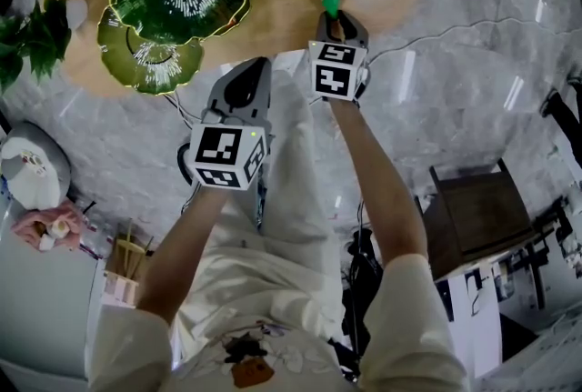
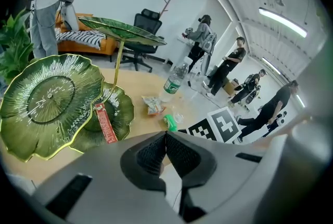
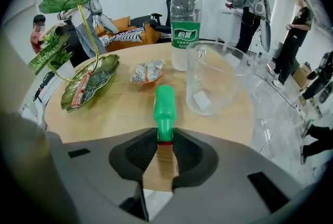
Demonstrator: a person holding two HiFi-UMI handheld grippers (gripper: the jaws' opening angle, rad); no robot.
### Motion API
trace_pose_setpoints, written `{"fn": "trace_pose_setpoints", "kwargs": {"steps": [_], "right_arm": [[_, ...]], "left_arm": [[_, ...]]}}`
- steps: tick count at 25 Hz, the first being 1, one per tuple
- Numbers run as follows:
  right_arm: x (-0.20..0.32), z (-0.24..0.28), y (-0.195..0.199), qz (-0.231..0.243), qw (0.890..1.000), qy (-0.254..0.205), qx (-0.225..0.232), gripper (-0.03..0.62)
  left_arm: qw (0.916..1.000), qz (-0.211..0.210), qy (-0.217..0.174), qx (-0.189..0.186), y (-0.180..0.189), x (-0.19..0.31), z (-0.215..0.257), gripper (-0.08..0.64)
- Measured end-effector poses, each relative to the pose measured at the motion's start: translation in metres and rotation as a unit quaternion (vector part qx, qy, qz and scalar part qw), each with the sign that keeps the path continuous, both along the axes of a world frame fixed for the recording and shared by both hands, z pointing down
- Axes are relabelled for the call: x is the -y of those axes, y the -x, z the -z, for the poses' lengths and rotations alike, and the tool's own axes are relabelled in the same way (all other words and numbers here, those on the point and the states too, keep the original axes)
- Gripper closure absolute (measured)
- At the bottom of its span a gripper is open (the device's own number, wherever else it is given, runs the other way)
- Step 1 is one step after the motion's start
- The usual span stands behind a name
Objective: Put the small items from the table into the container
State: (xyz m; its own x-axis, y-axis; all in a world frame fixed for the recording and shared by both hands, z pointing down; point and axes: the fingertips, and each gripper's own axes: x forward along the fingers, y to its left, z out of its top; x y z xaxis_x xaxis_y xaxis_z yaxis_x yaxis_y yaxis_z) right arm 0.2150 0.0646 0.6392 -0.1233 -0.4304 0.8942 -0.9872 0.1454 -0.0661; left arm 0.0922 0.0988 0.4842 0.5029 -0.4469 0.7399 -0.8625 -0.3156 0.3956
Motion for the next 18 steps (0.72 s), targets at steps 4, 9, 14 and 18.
{"fn": "trace_pose_setpoints", "kwargs": {"steps": [4,9,14,18], "right_arm": [[0.001,0.000,0.000,0.002,1.000,0.004,0.003,0.506],[0.001,0.005,0.001,0.005,1.000,0.002,0.002,0.508],[0.004,0.011,0.002,0.007,1.000,-0.004,0.001,0.508],[0.007,0.018,0.005,0.010,1.000,-0.006,0.004,0.509]], "left_arm": [[1.0000,0.002,-0.001,0.000,0.003,0.001,0.001,0.552],[1.0000,0.005,-0.003,0.002,0.007,0.002,0.003,0.552],[1.0000,0.008,-0.006,0.000,0.009,0.007,0.005,0.552],[0.9999,0.010,-0.009,-0.001,0.011,0.010,0.011,0.552]]}}
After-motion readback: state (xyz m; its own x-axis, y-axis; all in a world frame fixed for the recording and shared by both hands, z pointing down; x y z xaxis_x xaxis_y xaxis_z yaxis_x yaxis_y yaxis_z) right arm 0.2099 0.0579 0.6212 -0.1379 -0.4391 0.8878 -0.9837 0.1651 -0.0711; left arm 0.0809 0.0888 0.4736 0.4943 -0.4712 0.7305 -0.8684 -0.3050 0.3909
